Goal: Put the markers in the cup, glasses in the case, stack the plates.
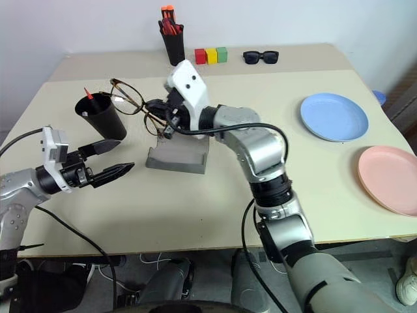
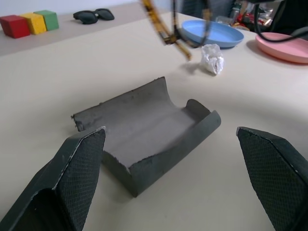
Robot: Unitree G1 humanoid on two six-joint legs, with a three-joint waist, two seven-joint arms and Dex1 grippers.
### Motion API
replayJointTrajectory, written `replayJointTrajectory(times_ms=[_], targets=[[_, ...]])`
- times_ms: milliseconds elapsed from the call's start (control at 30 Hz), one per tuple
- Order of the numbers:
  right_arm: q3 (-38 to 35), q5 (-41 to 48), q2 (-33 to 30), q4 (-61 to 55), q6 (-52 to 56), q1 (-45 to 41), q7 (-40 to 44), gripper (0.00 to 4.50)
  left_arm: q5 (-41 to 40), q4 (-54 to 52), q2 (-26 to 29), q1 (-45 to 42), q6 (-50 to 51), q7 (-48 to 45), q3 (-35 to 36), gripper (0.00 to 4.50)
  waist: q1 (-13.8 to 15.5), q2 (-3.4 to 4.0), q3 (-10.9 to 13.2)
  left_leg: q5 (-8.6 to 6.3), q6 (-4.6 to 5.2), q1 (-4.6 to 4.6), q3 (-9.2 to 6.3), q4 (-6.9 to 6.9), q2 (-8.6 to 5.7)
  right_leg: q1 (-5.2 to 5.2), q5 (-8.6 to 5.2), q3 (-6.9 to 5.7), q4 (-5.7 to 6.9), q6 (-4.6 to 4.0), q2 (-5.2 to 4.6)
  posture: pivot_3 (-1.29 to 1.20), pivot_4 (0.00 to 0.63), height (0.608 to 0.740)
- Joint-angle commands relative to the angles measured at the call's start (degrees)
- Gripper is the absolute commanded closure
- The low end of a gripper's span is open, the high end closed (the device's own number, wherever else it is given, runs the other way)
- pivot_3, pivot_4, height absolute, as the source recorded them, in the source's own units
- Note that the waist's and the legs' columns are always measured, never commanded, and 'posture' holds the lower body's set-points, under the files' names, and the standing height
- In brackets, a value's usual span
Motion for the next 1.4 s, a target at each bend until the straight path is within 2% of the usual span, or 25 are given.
replayJointTrajectory(times_ms=[33, 200, 533, 667, 867, 1000, 1200, 1400], targets=[[3.02, -3.83, 0.18, 3.18, -6.08, 1.32, -2.9, 4.46, -0.8, -3.01, -0.12, 0.54, -0.5, 0.93, 0.6, 0.0, -0.03, 0.0, 0.0, 0.0, 0.0, -0.01, 0.01, 0.0, 0.0, -0.01, 0.0, 0.0, 0.01, 0.0, 0.0, 0.0, 0.15, 0.74], [8.27, -8.55, -3.07, 5.77, -8.46, 5.14, -2.64, 4.46, -1.14, -4.38, -0.48, 1.48, 0.04, 2.07, 0.55, 0.0, -0.28, 0.02, 0.0, 0.0, 0.0, 0.0, 0.1, -0.03, -0.04, -0.04, 0.0, 0.0, 0.01, -0.01, 0.02, 0.0, 0.15, 0.74], [12.9, -10.85, -7.98, 1.3, 0.09, 4.45, 0.84, 4.46, -0.93, -3.46, -0.35, 0.78, 0.4, 2.23, -0.71, 0.0, -0.33, 0.02, 0.01, 0.0, -0.01, 0.02, 0.1, -0.09, -0.01, -0.05, 0.0, 0.0, 0.0, -0.02, 0.08, 0.0, 0.15, 0.74], [13.23, -11.14, -7.22, 0.59, 3.79, 3.53, -0.13, 4.46, -0.92, -3.14, -0.26, 0.46, 0.42, 2.39, -1.25, 0.0, -0.32, 0.02, 0.01, 0.0, -0.01, 0.01, 0.09, -0.09, -0.01, -0.05, 0.0, 0.0, -0.01, -0.02, 0.07, 0.0, 0.15, 0.74], [14.73, -12.94, -7.28, 2.16, 3.42, 3.1, -0.4, 4.46, -0.73, -3.15, -0.19, 0.38, 0.59, 2.53, -1.62, 0.0, -0.33, 0.02, 0.01, 0.01, -0.02, 0.01, 0.09, -0.09, -0.01, -0.06, 0.01, 0.0, -0.01, -0.02, 0.07, 0.0, 0.15, 0.74], [14.47, -13.22, -7.13, 2.86, 3.2, 2.56, -0.61, 3.18, -0.66, -3.25, -0.31, 0.41, 0.61, 2.8, -1.54, 0.0, -0.32, 0.02, 0.01, 0.01, -0.02, 0.01, 0.09, -0.1, -0.01, -0.06, 0.01, 0.0, -0.01, -0.02, 0.07, 0.0, 0.15, 0.74], [12.34, -12.93, -6.29, 3.96, 3.84, 1.6, -1.91, 0.06, -0.83, -3.41, -0.51, 0.44, 0.91, 3.15, -1.82, 0.0, -0.31, 0.02, 0.01, 0.01, -0.02, 0.01, 0.09, -0.1, -0.01, -0.06, 0.01, 0.0, -0.01, -0.02, 0.08, 0.0, 0.15, 0.74], [7.64, -7.51, -4.63, 0.32, 2.45, 2.08, -0.11, 0.02, 0.18, -2.7, -1.05, -0.91, -0.29, 3.93, -2.23, 0.0, -0.31, 0.02, 0.01, 0.01, -0.02, 0.0, 0.08, -0.11, -0.01, -0.07, 0.01, 0.0, -0.02, -0.02, 0.08, 0.0, 0.15, 0.74]])
